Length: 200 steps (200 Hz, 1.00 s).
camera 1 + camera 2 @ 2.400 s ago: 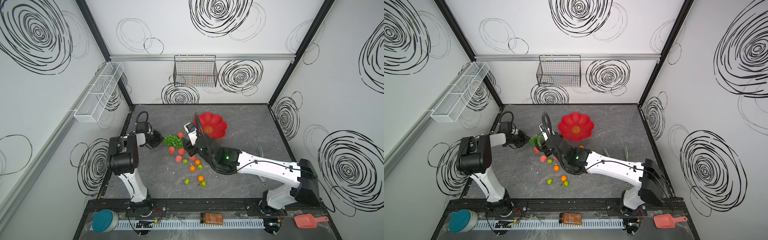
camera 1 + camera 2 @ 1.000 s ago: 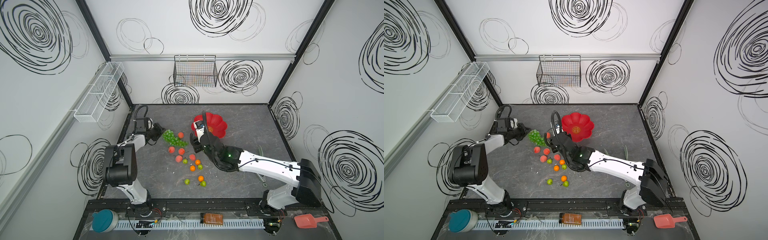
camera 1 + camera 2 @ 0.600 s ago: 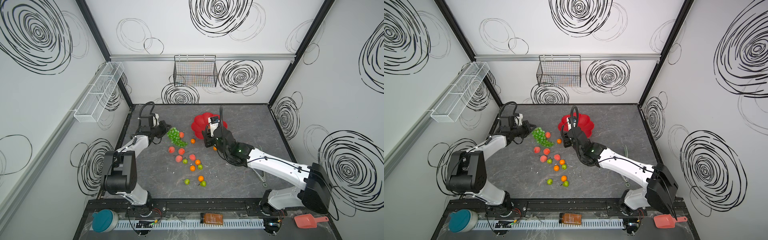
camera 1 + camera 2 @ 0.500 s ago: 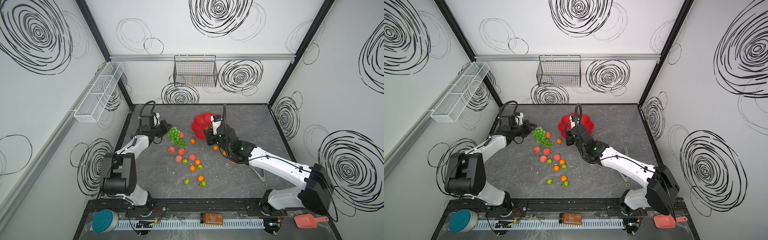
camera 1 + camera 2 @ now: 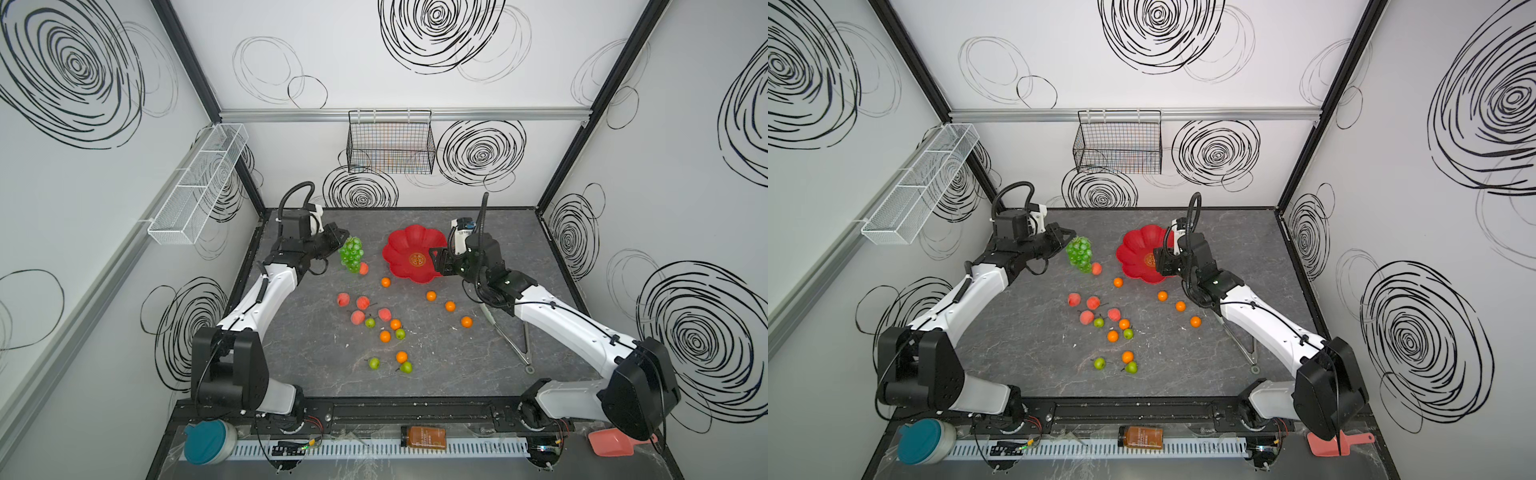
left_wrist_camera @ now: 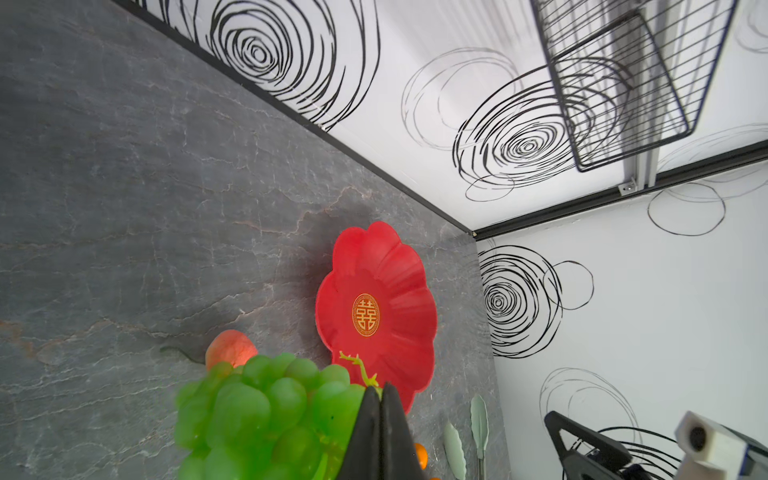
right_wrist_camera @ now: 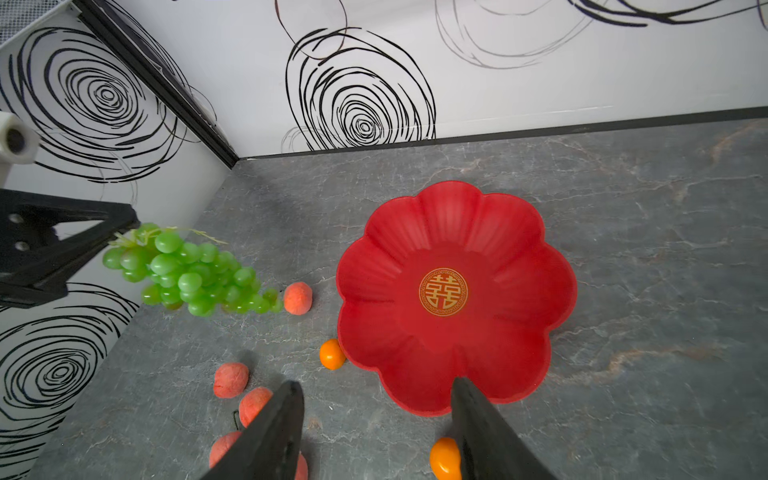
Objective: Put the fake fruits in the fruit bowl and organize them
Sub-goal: 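Lift the green grapes with the left gripper and carry them over the bowl, then lower the grapes into the red bowl with the left gripper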
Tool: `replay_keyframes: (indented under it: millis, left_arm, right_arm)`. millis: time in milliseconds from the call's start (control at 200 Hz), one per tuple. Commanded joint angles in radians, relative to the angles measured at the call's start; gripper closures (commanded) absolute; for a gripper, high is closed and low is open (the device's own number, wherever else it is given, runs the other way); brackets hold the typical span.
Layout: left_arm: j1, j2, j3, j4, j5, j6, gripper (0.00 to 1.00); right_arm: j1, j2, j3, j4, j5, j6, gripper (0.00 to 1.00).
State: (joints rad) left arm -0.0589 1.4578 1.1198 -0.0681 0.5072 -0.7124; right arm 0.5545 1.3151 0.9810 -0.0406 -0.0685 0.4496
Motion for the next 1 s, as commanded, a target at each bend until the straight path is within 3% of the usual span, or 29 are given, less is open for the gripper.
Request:
replay_keyframes:
  millis: [0, 290, 670, 996]
  left_arm:
    - [-0.041, -0.033, 0.106, -0.048, -0.021, 0.042, 1.00]
    - [-0.181, 0.001, 0.262, -0.105, -0.066, 0.070, 1.00]
    - [-0.383, 0.176, 0.420, -0.036, -0.140, 0.040, 1.00]
    - [-0.468, 0.354, 0.494, 0.047, -0.194, 0.023, 1.00]
  right_arm:
    - [-0.093, -0.030, -0.013, -0.030, -0.075, 0.004, 0.33]
    - [-0.209, -0.028, -0.012, -0.049, -0.138, -0.021, 0.26]
    - [-0.240, -0.044, -0.034, -0.047, -0.131, -0.024, 0.27]
    - [-0.258, -0.057, -0.070, -0.050, -0.133, -0.029, 0.27]
